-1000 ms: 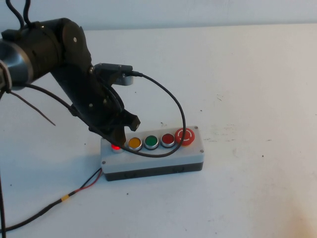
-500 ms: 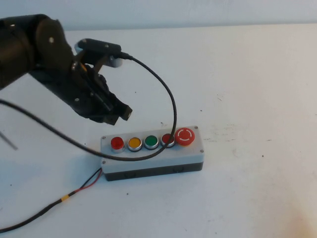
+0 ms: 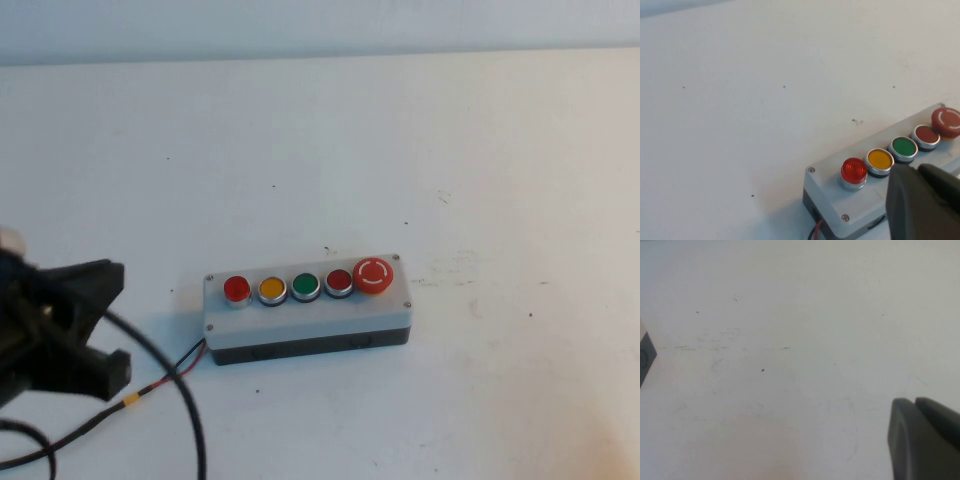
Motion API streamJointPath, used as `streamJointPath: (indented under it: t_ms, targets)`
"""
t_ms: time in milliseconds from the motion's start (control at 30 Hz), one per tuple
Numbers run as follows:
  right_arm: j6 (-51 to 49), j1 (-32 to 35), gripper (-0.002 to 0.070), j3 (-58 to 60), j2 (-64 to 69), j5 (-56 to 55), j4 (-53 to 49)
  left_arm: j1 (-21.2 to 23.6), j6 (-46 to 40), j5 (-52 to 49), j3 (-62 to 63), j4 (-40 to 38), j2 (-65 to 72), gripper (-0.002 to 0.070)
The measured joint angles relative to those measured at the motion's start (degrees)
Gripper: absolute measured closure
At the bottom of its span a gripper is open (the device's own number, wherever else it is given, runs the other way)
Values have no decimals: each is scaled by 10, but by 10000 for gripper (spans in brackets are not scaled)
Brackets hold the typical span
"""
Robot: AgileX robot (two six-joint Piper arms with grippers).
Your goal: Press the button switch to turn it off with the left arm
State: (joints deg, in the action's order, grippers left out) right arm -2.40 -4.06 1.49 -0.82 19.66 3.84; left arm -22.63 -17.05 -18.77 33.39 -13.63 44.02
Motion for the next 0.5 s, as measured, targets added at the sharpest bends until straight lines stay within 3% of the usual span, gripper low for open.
streamJointPath:
  t_ms: [233,500]
  targets:
    - [0,0,692,0,0,0,0,0,12,35,-110,0,-145,678]
    - [0,0,692,0,0,0,0,0,-8,50,-144,15,-207,678]
